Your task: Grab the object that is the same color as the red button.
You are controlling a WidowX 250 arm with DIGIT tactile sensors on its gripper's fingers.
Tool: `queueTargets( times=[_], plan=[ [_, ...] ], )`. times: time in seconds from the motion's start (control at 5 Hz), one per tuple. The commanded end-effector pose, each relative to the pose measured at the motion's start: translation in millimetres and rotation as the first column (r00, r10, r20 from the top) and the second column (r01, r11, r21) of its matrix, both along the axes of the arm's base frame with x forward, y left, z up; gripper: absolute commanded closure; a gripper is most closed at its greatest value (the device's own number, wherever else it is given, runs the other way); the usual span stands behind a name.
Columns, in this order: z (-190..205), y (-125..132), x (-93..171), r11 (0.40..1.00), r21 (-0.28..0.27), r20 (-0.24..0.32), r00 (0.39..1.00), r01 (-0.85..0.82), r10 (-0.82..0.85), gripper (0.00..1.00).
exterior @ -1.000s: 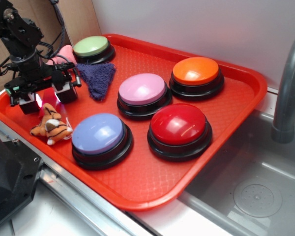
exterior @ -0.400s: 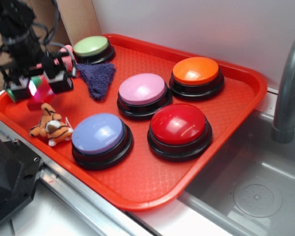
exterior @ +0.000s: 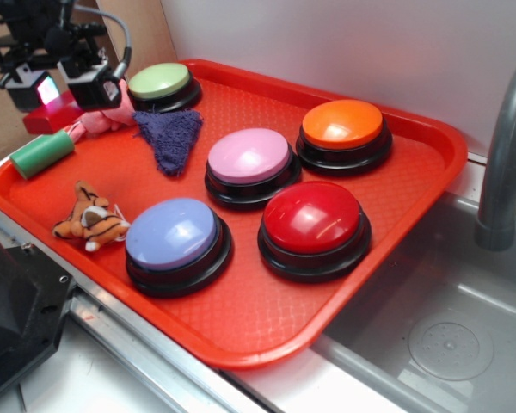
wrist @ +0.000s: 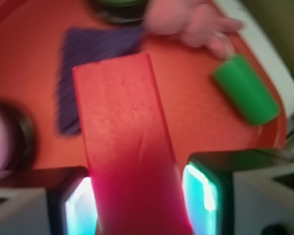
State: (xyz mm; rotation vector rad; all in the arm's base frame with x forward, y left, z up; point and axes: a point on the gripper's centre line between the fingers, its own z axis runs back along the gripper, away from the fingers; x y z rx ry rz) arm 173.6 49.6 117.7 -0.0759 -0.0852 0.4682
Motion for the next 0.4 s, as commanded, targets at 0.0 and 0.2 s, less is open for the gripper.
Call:
queueTargets(
  times=[0.0, 0.2],
  plan=[
    [36, -33, -1, 0.973, -0.01, 0.125, 0.966, 0.231, -0.228, 1.0],
    [34, -19, -6, 0.989, -0.027, 0.096, 0.985, 0.148, -0.144, 1.0]
  ],
)
